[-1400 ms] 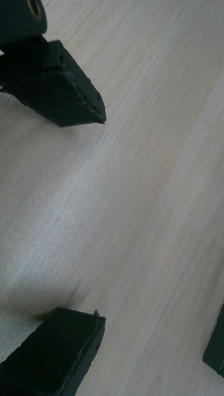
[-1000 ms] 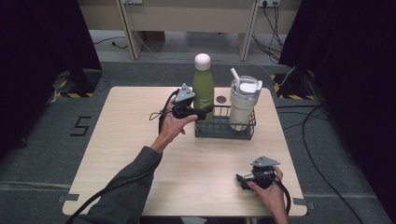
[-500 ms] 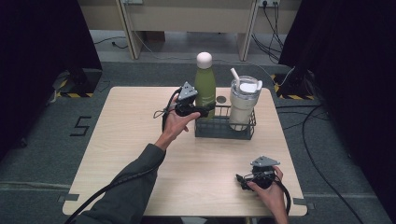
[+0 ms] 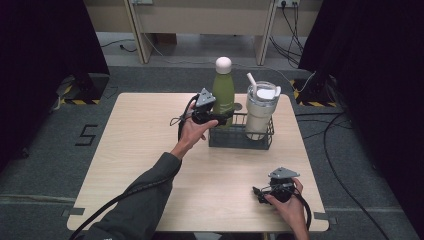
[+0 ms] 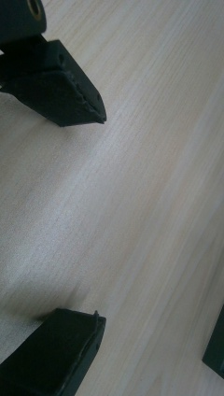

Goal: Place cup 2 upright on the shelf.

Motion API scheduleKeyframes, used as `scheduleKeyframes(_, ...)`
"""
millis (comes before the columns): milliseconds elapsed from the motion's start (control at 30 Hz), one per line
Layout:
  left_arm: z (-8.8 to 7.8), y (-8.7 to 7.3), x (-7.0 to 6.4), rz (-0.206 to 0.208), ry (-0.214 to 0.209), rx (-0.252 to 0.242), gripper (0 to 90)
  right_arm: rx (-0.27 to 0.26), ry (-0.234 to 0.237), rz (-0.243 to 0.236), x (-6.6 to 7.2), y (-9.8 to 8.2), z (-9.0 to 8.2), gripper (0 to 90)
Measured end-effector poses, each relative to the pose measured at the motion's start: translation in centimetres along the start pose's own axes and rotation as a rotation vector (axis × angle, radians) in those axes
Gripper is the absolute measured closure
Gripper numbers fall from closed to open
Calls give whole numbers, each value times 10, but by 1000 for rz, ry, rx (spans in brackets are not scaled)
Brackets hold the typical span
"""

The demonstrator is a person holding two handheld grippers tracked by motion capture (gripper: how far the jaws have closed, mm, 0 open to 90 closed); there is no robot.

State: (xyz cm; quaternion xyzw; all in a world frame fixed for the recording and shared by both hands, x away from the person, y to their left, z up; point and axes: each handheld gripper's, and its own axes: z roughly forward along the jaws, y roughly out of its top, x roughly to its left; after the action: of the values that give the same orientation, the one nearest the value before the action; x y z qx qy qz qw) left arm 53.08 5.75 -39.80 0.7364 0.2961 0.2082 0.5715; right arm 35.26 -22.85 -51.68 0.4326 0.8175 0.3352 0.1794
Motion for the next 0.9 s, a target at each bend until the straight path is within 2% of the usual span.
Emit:
scheduleKeyframes(267,6,-3,1,-5,0,5,207,0,0,0,0,0,0,45)
scheduleKeyframes(400,10,-6,-1,6,8,13,207,-1,0,-2,0,0,0,45)
scheduleKeyframes(500,12,-9,-1,-13,-2,12,207,-1,1,-3,0,0,0,45)
scheduleKeyframes(600,15,-13,-1,-6,1,17,207,-1,1,-3,0,0,0,45)
scheduleKeyframes(900,20,-24,3,-25,10,33,207,-1,2,-4,0,0,0,44)
